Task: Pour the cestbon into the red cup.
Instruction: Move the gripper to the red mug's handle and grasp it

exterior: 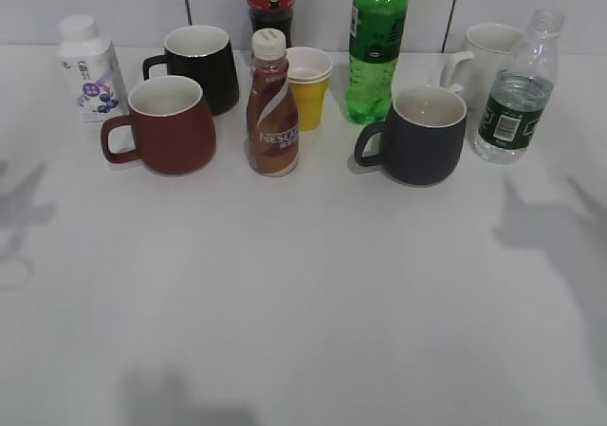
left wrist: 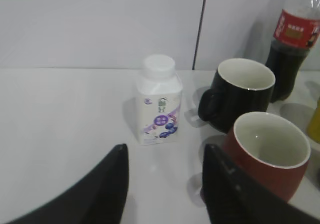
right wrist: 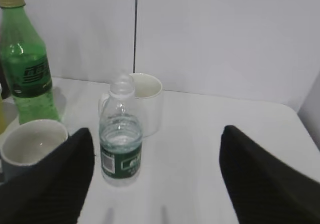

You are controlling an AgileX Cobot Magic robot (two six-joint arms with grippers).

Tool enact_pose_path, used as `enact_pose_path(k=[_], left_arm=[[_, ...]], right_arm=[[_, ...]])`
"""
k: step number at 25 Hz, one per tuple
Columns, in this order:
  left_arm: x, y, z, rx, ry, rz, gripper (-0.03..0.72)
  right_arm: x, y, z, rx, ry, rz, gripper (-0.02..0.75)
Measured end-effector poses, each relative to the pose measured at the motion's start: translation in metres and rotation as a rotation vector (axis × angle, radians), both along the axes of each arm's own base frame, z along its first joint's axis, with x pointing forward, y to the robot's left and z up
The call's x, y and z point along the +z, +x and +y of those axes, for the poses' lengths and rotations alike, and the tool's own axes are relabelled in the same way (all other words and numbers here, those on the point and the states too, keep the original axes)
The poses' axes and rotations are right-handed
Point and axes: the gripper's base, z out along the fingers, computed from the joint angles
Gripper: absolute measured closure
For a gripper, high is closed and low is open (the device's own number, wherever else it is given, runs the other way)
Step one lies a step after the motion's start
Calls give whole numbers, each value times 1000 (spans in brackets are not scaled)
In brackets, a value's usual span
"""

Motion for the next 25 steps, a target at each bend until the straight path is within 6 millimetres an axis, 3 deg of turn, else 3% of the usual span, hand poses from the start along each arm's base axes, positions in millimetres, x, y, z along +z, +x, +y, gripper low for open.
enact_pose_path(k=[6,10,20,25], left_arm=[[-37,34,-21,-59,17,37,317],[-63,48,-35,-102,32,81,316],[-122,77,-43,-93,47,71,306],[-135,82,-44,-94,49,38,260]], right_arm=[[-24,46,4,14,8,-20,150],[-38,67,6,11,31,-50,150],[-66,89,5,-25,74,-16,150],[-67,94,1,-64,116,-78,150]])
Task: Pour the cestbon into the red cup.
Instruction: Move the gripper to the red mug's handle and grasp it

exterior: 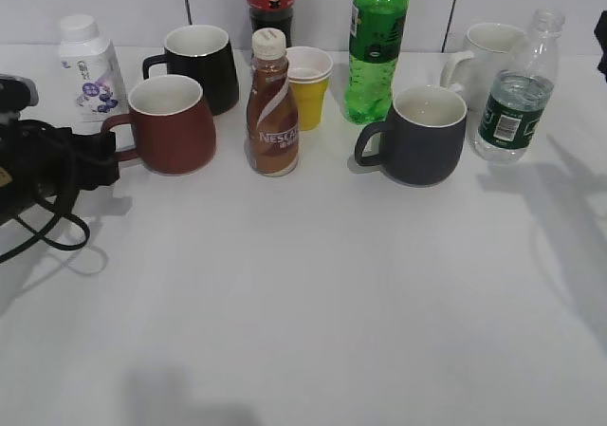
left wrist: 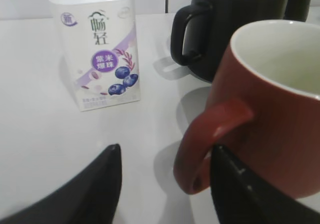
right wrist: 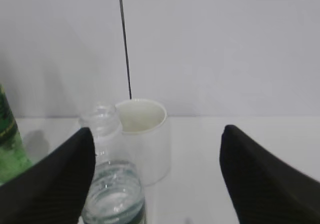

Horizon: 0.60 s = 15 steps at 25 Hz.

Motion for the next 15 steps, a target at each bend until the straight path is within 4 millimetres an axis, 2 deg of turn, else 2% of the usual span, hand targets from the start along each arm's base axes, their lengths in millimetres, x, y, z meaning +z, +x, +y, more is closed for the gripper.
enact_pose_path(k=[5,10,15], left_arm=[[-3,1,-2,-29,12,-10,257],[-3,2,-4,-40,8,-51,264],[-26,5,-4,-41,13,-39,269]], right_arm=[[3,3,0,-7,8,-80,150],[-4,9,-1,-12,65,-115,150],[-14,14,0,-14,80,-94,150]])
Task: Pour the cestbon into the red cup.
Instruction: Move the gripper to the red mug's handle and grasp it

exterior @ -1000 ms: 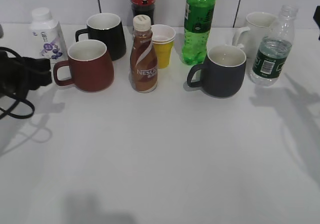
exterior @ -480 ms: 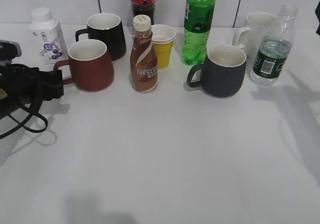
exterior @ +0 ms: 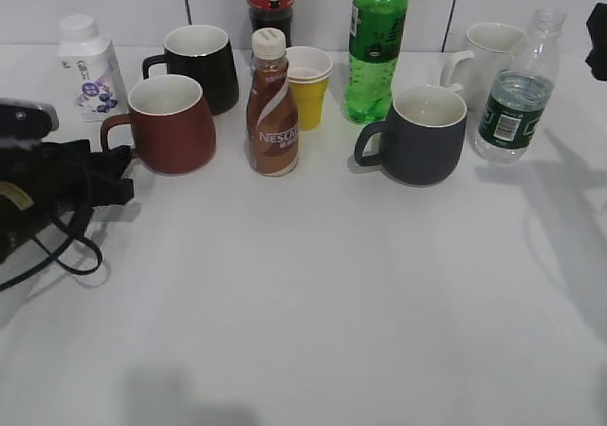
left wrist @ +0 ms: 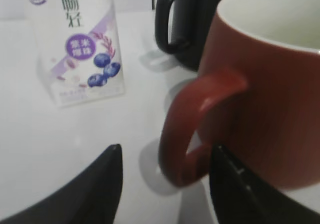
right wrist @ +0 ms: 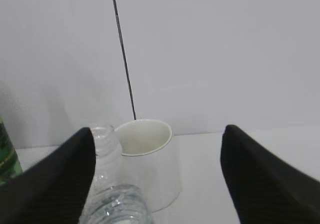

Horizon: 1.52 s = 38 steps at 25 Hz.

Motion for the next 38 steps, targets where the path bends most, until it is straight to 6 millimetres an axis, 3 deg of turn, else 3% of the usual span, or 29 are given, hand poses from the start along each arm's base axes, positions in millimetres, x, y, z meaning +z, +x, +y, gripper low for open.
enact_pose_path(k=[8,20,26,38], left_arm=[[-1,3,-3,-26,-28,-140,270],[-16,6,-1,11,-26,-117,326],[-16,7,-1,7,-28,-125,368],[-12,21,-5,1,-33,-146,374]], right_arm=[[-3,1,0,1,2,9,150],[-3,1,1,14,-6,7,150],[-3,1,1,14,-5,7,150],[-3,1,1,15,-6,6,150]])
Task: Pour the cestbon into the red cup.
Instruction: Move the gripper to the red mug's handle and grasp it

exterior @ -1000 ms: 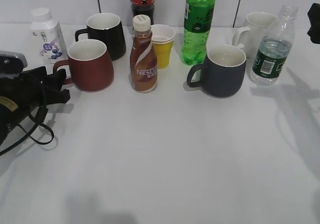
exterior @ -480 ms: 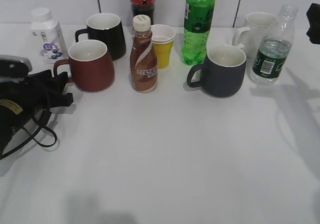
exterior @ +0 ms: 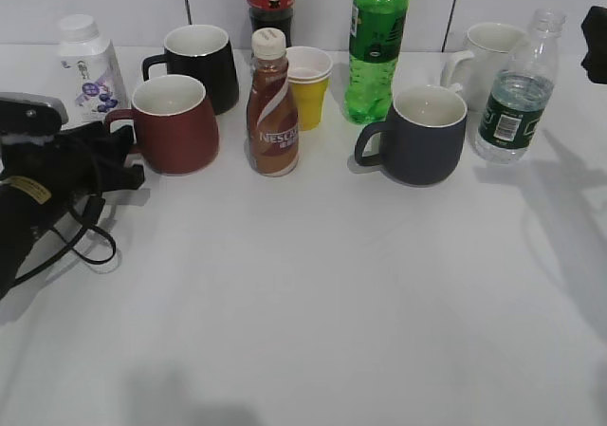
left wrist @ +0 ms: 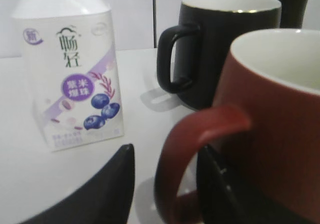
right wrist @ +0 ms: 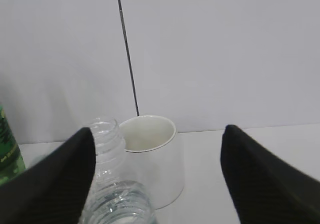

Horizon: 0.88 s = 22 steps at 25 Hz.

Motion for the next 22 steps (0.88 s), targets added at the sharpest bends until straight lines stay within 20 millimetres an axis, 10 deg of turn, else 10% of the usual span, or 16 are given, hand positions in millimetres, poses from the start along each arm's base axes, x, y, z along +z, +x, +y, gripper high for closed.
enact_pose_path(k=[12,22], left_arm=[[12,28,-7,1,-9,-27,378],[10,42,-14,-34,0,-39,524]], right_arm=[[-4,1,0,0,-1,11,150],[-16,5,1,2,-5,55,150]])
